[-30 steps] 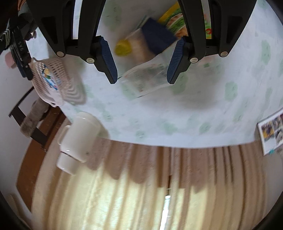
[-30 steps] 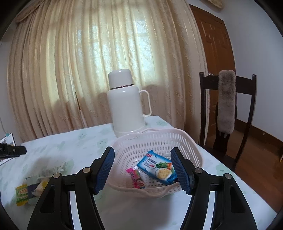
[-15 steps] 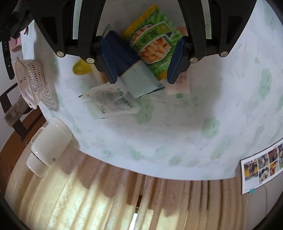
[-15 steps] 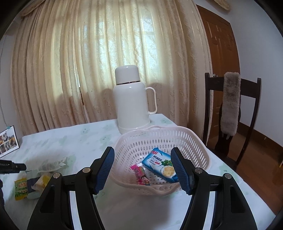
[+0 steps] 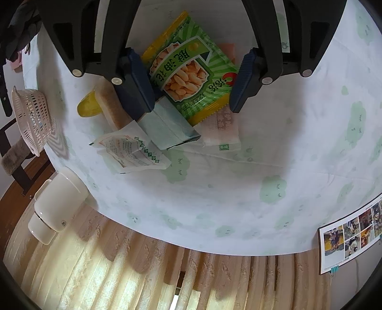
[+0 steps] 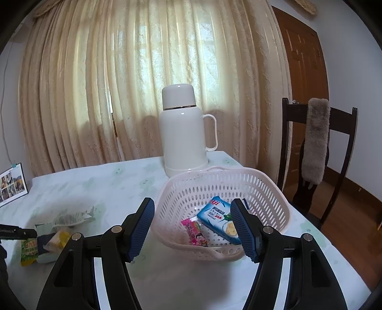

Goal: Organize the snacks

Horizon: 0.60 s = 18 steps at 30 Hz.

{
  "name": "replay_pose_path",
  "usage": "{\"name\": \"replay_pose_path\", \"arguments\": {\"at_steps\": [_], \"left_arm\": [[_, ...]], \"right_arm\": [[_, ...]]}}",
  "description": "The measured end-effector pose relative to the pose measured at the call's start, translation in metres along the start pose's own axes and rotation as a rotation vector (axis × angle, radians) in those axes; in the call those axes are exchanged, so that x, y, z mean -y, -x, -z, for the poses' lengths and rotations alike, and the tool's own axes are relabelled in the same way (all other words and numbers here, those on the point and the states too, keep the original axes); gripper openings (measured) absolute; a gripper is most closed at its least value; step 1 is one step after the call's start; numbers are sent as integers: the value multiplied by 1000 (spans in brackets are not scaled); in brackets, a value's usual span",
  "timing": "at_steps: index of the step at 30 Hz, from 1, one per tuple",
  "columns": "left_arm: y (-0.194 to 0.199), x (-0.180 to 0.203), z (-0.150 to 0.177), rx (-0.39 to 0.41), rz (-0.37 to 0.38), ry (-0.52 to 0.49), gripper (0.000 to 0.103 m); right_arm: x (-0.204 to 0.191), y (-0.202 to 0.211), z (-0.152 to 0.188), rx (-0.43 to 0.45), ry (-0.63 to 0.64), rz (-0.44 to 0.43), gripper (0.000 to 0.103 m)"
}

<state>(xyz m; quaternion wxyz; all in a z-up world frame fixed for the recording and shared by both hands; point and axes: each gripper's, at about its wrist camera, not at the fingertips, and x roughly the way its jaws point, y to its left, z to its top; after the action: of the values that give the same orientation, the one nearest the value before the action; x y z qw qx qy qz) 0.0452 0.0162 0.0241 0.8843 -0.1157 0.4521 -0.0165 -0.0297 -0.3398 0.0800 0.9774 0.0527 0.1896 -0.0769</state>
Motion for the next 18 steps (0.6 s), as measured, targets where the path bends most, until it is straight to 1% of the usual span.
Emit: {"name": "replay_pose_path", "arguments": {"at_steps": [2,4,7,8,13,18], "left_arm": [[0,-1,2,1,-15,-7,63],[-1,-4,4,1,-40,-3,67],[-6,-15,10,-35,-22,33,67],[-5,-16,11,-28,-14,35,67],[-3,-13,14,-25,-20,30,67],[-3,-4,20,-6,-43,3,70]], "right_arm": [[0,1,0,-1,0,-1,67],[0,0,0,2,1,-1,67],[0,0,0,-1,0,-1,67],[0,0,0,-1,0,-2,67],[-2,-1,1,-2,5,-5,67],[-3,-1,2,-4,5,-5,67]]}}
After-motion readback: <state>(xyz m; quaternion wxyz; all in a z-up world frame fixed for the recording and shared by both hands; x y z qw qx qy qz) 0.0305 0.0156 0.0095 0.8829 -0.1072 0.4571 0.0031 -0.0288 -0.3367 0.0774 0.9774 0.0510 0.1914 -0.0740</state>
